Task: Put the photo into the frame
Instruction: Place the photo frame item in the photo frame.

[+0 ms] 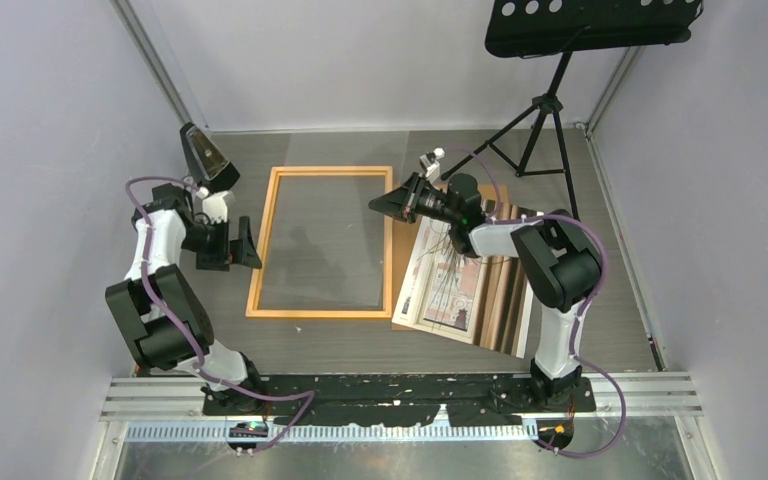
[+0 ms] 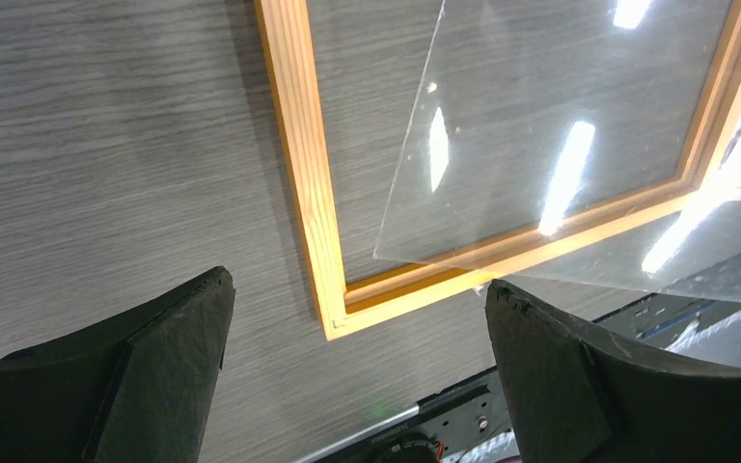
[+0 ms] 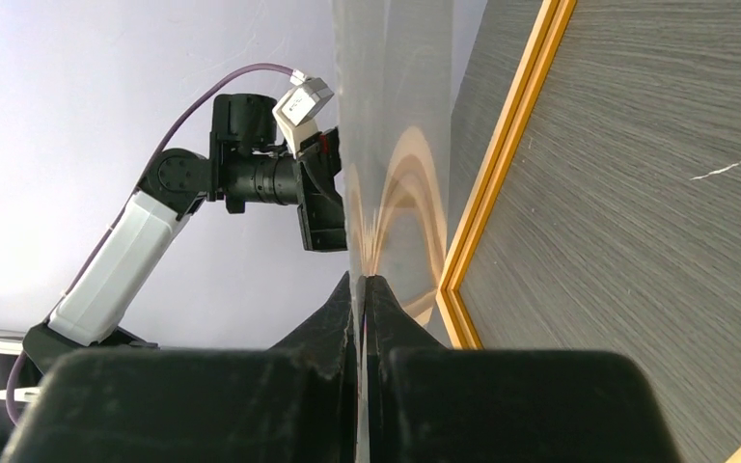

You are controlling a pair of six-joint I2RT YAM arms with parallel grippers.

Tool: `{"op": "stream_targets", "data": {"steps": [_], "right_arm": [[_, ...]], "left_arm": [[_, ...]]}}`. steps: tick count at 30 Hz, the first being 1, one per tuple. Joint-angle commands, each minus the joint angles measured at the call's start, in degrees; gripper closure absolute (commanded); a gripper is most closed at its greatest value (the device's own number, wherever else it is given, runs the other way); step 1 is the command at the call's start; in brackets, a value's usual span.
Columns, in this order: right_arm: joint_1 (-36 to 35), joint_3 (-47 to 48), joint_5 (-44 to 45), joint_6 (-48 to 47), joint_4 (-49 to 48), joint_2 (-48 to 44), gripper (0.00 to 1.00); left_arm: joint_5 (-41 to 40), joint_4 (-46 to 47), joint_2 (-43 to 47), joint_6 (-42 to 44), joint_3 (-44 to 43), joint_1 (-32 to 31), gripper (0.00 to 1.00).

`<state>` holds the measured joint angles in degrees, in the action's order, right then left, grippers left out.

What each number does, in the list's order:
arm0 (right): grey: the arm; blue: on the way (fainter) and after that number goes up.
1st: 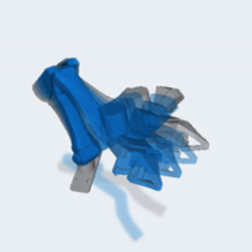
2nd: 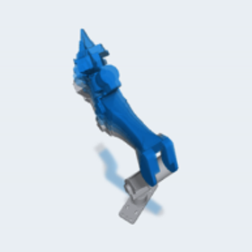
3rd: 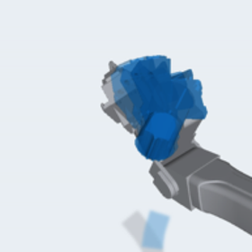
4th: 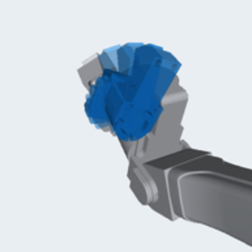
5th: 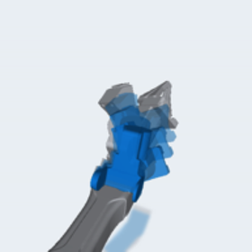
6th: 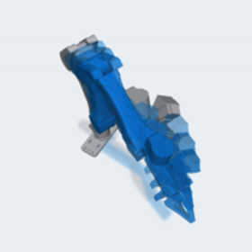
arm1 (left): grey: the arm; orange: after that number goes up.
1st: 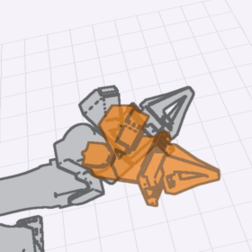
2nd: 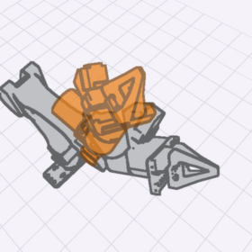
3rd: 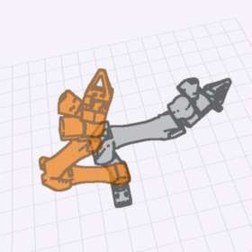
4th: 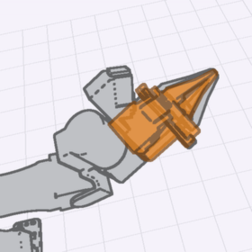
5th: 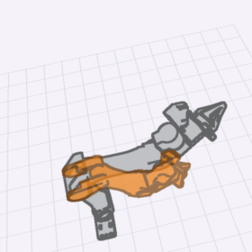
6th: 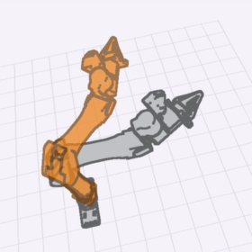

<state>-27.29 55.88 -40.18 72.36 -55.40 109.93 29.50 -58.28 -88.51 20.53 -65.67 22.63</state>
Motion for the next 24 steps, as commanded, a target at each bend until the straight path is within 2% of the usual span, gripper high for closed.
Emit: {"op": "stream_targets", "data": {"steps": [1,24], "right_arm": [[-1.14,3.58,-0.86,2.46,-6.16,1.26,0.94],[-2.25,8.13,-2.9,4.0,-6.87,9.13,0.95]], "left_arm": [[-0.03,3.77,2.13,-3.84,-1.76,0.21,0.0],[0.6,9.16,6.46,-8.75,2.42,0.22,0.0]]}}
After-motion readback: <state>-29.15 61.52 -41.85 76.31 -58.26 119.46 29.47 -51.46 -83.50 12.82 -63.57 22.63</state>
